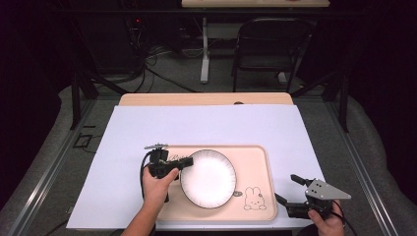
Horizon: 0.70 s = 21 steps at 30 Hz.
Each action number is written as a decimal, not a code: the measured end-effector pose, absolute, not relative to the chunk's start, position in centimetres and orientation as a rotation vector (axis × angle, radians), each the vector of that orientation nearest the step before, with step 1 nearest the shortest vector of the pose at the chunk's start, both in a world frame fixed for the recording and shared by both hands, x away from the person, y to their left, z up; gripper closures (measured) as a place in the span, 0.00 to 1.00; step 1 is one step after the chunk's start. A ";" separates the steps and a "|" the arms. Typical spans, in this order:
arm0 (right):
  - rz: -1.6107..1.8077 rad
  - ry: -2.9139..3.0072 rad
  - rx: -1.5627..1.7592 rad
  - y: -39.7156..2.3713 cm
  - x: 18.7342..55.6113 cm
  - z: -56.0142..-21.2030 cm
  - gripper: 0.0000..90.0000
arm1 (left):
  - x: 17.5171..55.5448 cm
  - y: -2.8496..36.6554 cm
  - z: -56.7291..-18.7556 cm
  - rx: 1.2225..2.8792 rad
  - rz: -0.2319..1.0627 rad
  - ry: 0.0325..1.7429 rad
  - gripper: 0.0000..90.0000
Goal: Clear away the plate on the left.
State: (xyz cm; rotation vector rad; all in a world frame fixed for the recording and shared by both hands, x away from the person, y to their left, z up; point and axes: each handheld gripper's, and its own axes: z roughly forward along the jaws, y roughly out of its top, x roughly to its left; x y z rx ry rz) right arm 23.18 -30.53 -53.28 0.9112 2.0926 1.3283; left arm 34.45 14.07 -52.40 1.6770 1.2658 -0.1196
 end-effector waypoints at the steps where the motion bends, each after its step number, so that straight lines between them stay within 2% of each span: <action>1: 1.328 2.093 0.911 -30.5 23.2 -53.3 0.17 | 34.5 14.1 -52.4 1.677 -0.120 1.266 0.90; 21: 1.330 2.095 0.916 -30.5 23.2 -53.3 0.17 | 34.6 14.4 -53.6 1.673 -0.113 1.310 0.92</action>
